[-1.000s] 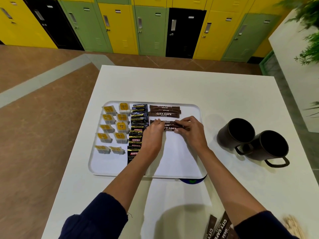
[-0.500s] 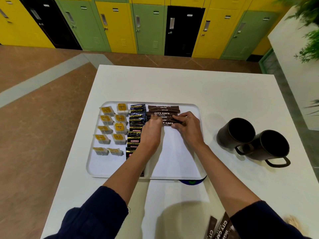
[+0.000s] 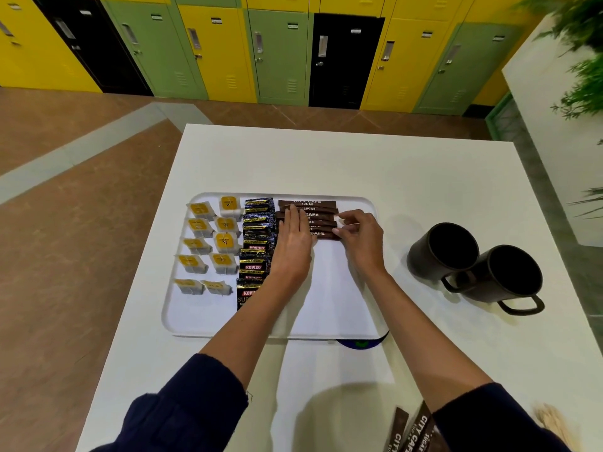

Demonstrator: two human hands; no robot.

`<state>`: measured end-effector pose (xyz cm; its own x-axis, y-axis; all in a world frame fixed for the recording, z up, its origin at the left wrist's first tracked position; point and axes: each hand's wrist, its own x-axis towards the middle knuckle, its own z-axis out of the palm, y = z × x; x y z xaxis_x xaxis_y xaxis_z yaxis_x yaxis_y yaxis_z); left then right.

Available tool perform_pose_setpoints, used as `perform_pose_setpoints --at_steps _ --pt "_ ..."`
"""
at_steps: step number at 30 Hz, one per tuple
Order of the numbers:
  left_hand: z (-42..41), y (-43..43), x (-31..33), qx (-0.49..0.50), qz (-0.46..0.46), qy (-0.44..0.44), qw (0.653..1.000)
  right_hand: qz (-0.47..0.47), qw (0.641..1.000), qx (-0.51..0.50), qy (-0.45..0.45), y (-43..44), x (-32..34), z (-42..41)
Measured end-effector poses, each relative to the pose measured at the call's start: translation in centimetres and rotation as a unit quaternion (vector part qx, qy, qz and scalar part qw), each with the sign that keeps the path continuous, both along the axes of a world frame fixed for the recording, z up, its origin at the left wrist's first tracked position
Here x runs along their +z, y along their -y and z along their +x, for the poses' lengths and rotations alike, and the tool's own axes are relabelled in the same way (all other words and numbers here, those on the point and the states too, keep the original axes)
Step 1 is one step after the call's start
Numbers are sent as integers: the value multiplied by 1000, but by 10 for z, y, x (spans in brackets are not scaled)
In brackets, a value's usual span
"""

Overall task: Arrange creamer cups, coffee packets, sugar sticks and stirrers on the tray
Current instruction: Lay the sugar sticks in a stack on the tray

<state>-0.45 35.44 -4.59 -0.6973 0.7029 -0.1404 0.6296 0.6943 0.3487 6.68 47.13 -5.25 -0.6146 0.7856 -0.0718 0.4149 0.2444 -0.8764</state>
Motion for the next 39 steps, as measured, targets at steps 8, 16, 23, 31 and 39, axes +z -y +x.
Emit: perform_pose_setpoints --at_steps 8,16,23,31,39 --pt "7 3 -4 -21 25 -16 999 15 1000 17 20 1 7 10" --pt "85 29 20 -40 129 -8 991 -26 987 149 59 25 45 105" --pt "175 61 33 -58 132 35 989 -42 980 137 136 39 44 215" --pt "235 89 29 -63 -70 200 975 -25 968 159 194 61 45 294" --pt "273 86 25 -25 -58 220 973 -15 944 231 236 89 40 322"
